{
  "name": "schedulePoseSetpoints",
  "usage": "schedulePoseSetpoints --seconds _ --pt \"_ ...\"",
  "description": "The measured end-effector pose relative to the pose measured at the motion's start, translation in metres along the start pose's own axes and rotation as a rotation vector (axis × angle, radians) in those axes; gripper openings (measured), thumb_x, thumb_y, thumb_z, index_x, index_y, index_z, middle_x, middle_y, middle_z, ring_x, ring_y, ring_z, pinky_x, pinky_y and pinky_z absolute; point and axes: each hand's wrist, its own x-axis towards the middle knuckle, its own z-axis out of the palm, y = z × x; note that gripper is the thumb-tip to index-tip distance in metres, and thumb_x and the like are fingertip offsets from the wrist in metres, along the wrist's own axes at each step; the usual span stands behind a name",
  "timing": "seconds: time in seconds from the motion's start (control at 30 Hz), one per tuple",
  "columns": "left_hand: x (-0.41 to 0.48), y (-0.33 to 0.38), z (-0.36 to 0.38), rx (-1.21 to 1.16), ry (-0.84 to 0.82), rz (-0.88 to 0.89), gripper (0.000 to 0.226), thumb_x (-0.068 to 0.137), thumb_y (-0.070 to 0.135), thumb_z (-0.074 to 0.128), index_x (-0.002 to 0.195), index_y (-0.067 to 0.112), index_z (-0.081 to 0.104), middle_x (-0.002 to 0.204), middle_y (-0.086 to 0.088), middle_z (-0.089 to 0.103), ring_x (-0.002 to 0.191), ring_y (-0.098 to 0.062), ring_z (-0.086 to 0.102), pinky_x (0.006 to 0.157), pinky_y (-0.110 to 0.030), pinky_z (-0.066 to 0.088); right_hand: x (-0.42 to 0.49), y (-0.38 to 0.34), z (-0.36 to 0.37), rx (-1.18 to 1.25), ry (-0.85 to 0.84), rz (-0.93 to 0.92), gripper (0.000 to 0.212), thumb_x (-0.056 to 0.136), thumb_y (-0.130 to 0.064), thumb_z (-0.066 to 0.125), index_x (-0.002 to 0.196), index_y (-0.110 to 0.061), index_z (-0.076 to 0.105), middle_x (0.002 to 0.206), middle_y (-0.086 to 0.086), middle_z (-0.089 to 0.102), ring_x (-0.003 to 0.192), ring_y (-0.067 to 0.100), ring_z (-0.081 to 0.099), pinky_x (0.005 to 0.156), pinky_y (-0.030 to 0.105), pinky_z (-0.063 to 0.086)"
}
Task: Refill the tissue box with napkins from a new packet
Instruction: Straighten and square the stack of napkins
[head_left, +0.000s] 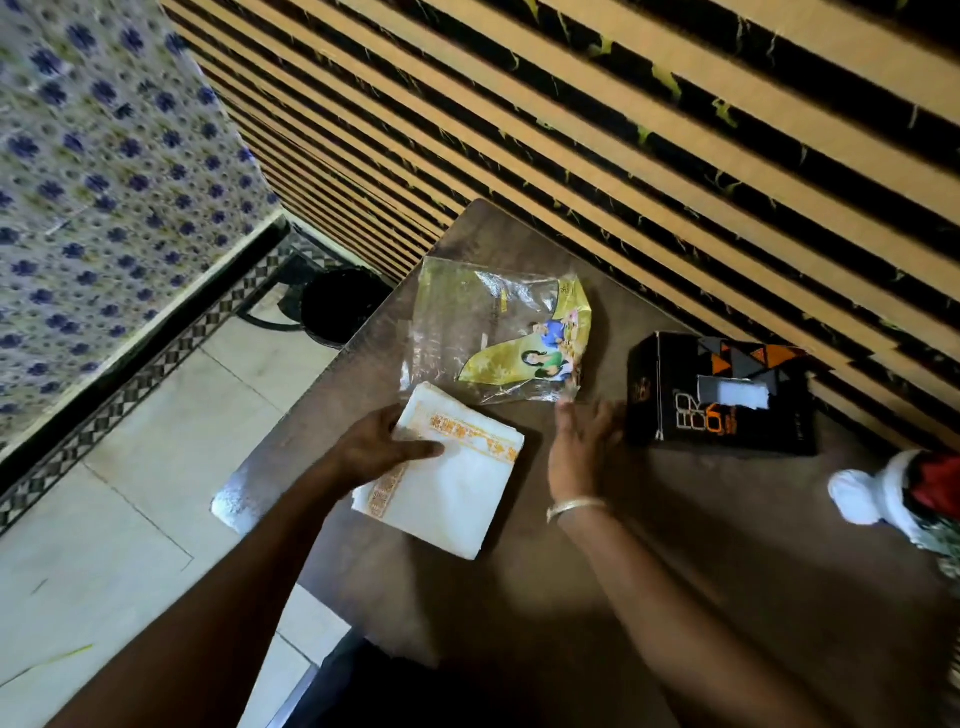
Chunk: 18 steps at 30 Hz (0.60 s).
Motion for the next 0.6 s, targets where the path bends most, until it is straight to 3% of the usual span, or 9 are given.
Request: schedulePoseSetpoints --seconds 0.07,0.17,0.27,0.33,0.43,0.53,0.6 --pt "-0.003 -0.003 0.007 0.076 0.161 0.013 0.047 0.077 0.044 0.081 0.117 0.025 0.064 0.109 0.007 0.072 0.094 -0.014 0.07 0.084 -0.031 0.054 -0.022 0.028 0.006 0.02 -0.091 0.063 0.08 0.093 -0.057 0.05 0.156 -0.019 0.02 0.163 0.015 0.017 0.152 0.032 0.016 0.12 0.041 0.02" --pt "-0.006 -0.008 0.02 0.097 0.259 0.024 0.058 0.076 0.044 0.082 0.124 0.021 0.059 0.11 0.004 0.067 0.098 -0.019 0.066 0.079 -0.029 0.049 -0.036 0.045 0.021 0.025 -0.177 0.1 0.079 0.091 -0.054 0.055 0.155 -0.02 0.022 0.163 0.013 0.018 0.151 0.03 0.016 0.122 0.046 0.021" --pt "-0.007 -0.014 0.027 0.043 0.282 -0.002 0.061 0.073 0.04 0.086 0.122 0.018 0.058 0.111 0.003 0.068 0.097 -0.021 0.066 0.079 -0.033 0.053 -0.046 0.059 0.034 0.125 -0.242 0.208 0.103 0.065 -0.059 0.07 0.149 -0.018 0.027 0.153 0.016 0.04 0.136 0.032 0.045 0.11 0.051 0.041" --pt "-0.007 -0.02 0.028 -0.07 0.246 -0.004 0.053 0.072 0.032 0.088 0.115 0.015 0.062 0.108 0.0 0.074 0.093 -0.024 0.072 0.073 -0.032 0.058 -0.06 0.053 0.034 0.244 -0.336 0.299 0.091 0.071 -0.032 0.08 0.145 -0.014 0.03 0.137 0.016 0.056 0.117 0.032 0.061 0.088 0.045 0.055" --pt "-0.018 -0.021 0.028 -0.207 0.19 0.048 0.04 0.075 0.016 0.085 0.108 0.011 0.063 0.101 -0.003 0.076 0.088 -0.024 0.075 0.065 -0.029 0.06 -0.062 0.049 0.032 0.359 -0.366 0.315 0.069 0.075 -0.003 0.08 0.128 -0.014 0.039 0.117 0.014 0.065 0.096 0.031 0.068 0.065 0.031 0.052" --pt "-0.031 -0.027 0.024 -0.245 0.125 0.161 0.043 0.075 0.015 0.085 0.11 0.009 0.061 0.106 -0.008 0.074 0.094 -0.02 0.071 0.08 -0.041 0.059 -0.063 0.047 0.029 0.461 -0.405 0.27 0.064 0.061 -0.007 0.083 0.119 -0.006 0.056 0.112 0.017 0.072 0.097 0.037 0.071 0.064 0.031 0.055" --pt "-0.042 -0.027 0.02 -0.292 0.056 0.215 0.051 0.075 0.019 0.086 0.118 0.009 0.06 0.115 -0.012 0.072 0.107 -0.031 0.069 0.092 -0.052 0.056 -0.063 0.049 0.025 0.46 -0.475 0.226 0.058 0.057 -0.007 0.081 0.113 -0.004 0.065 0.11 0.017 0.074 0.093 0.031 0.073 0.065 0.032 0.057"
